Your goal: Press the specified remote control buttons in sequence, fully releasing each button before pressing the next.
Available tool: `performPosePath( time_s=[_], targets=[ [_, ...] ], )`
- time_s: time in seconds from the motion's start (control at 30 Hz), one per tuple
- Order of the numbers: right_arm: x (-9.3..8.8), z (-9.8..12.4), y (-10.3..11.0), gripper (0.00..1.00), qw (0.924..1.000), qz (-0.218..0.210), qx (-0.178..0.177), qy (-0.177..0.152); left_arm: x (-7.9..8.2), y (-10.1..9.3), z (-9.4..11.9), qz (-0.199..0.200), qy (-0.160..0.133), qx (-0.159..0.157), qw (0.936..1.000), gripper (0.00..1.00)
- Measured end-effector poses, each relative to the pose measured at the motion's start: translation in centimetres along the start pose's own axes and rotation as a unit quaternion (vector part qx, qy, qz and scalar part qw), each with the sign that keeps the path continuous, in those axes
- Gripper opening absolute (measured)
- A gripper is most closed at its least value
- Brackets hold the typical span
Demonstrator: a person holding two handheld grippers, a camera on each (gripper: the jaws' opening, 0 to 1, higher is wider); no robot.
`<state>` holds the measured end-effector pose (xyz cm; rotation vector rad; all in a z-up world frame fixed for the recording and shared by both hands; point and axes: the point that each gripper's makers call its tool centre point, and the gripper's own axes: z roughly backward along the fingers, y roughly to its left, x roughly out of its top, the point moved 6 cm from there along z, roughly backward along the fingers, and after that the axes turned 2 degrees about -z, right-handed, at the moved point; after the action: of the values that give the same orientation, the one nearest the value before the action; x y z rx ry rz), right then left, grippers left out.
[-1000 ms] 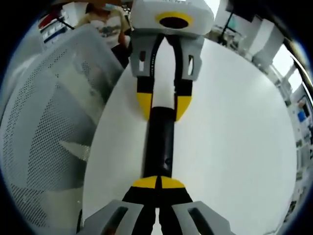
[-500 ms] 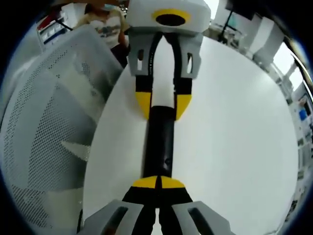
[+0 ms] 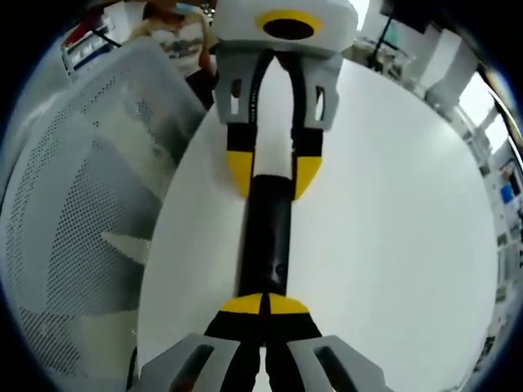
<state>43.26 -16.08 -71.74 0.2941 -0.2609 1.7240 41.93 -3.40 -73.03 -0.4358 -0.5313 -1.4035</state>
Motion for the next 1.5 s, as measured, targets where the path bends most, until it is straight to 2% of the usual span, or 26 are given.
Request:
performPosePath(
  time_s=[0.83, 1.07, 1.5],
  targets=[
    [-0.1, 0.3, 0.2, 0.0, 0.9998, -0.008, -0.009, -0.014, -0.1, 0.0, 0.0, -0.001, 0.005, 0.004, 1.0, 0.23],
    [0.8, 2.2, -0.1, 0.0, 0.999, -0.016, -0.017, -0.037, -0.1, 0.1, -0.1, -0.002, 0.006, 0.003, 1.0, 0.23],
    [1.5, 2.2, -0.5, 0.0, 0.9991, -0.006, -0.021, -0.037, 0.0, 0.1, -0.1, -0.004, 0.006, 0.004, 1.0, 0.23]
  ],
)
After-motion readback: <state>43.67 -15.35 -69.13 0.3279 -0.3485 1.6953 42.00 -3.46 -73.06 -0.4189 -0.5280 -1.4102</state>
